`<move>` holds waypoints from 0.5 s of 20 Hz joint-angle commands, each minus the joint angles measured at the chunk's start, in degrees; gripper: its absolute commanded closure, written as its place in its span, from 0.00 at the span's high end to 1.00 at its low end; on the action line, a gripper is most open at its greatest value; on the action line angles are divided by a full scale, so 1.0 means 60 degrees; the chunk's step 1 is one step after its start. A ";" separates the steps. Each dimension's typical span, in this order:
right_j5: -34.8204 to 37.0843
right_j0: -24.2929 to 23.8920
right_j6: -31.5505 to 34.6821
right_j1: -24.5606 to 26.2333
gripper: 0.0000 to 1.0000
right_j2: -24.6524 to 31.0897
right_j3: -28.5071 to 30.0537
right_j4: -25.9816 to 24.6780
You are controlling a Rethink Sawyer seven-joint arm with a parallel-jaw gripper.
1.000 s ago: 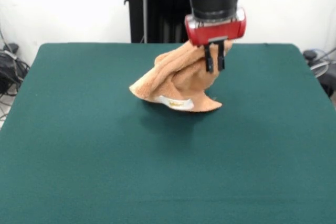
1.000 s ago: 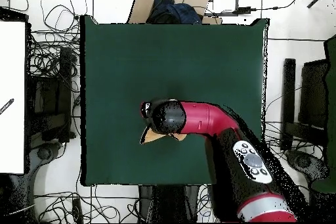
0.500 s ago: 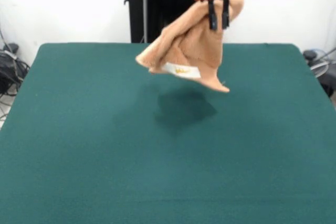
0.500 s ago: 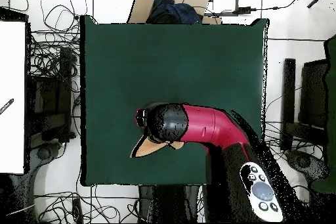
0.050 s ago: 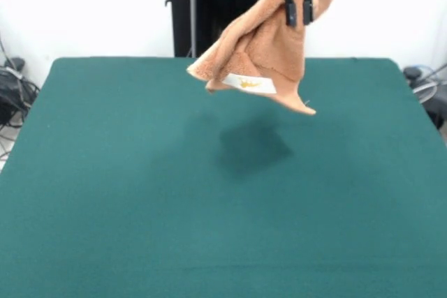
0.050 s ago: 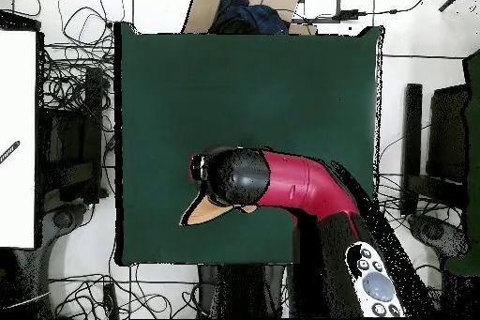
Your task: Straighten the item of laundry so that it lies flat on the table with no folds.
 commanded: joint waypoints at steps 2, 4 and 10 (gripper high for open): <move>-0.0755 0.0024 0.0711 0.0211 0.00 0.0680 0.1152 0.0452; -0.1300 0.0141 0.1024 0.0307 0.00 0.0696 0.1452 0.0553; -0.1840 0.0791 0.1755 0.0350 0.00 0.0215 0.1441 0.0427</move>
